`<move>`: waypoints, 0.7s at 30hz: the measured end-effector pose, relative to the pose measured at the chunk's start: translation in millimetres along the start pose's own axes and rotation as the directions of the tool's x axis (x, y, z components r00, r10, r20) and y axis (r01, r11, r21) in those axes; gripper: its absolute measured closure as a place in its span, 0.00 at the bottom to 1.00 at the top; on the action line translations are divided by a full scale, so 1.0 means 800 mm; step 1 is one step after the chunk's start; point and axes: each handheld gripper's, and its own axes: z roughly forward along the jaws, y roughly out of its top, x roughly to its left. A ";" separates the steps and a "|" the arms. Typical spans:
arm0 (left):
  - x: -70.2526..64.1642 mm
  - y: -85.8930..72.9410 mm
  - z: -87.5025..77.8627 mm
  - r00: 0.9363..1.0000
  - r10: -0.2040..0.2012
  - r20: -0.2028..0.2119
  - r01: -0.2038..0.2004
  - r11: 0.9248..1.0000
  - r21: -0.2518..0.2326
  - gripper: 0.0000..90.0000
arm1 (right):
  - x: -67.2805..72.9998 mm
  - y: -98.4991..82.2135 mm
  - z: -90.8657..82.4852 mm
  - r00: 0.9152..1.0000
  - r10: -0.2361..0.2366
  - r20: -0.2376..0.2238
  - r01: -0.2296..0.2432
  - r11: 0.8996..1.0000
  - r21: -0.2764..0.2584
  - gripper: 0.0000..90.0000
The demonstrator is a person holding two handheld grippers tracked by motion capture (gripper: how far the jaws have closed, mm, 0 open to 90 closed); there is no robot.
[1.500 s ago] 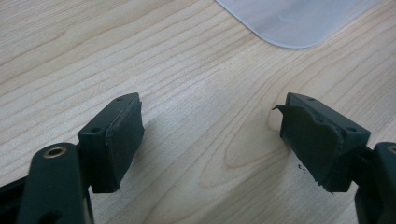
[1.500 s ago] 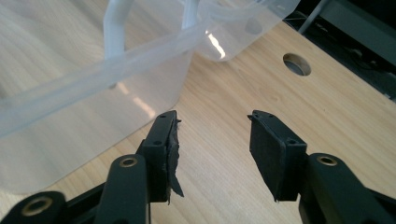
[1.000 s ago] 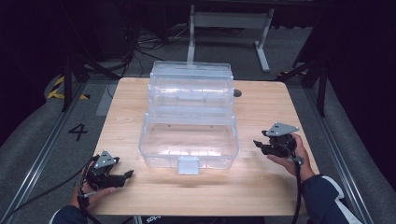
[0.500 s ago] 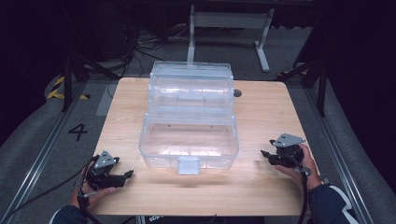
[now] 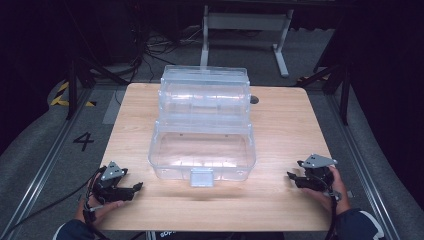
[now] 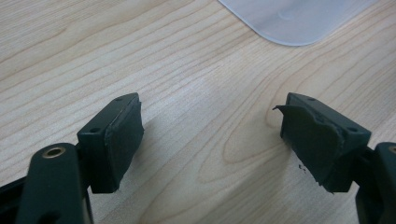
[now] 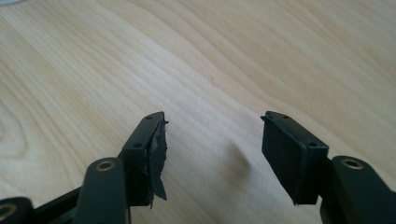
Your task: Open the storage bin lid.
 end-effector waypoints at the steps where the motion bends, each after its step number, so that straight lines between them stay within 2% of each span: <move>1: 0.000 0.000 0.000 1.000 0.000 0.004 0.000 1.000 0.001 0.24 | 0.000 -0.005 -0.002 1.000 0.015 -0.008 -0.015 1.000 -0.008 0.43; 5: 0.001 0.001 0.001 1.000 0.006 0.004 -0.006 1.000 0.003 0.23 | -0.003 -0.023 -0.010 0.996 0.081 -0.025 -0.082 0.996 -0.038 0.39; 7: 0.001 0.001 0.001 1.000 0.004 0.006 -0.004 1.000 0.003 0.23 | -0.006 -0.031 -0.012 0.991 0.126 -0.044 -0.128 0.990 -0.054 0.37; 12: 0.001 0.003 0.002 1.000 0.006 0.014 -0.006 1.000 0.014 0.22 | -0.012 -0.044 -0.014 0.978 0.197 -0.071 -0.202 0.976 -0.076 0.32; 21: 0.001 0.007 0.007 1.000 0.005 0.017 -0.005 1.000 0.009 0.20 | -0.013 -0.045 -0.014 0.977 0.199 -0.075 -0.204 0.976 -0.073 0.31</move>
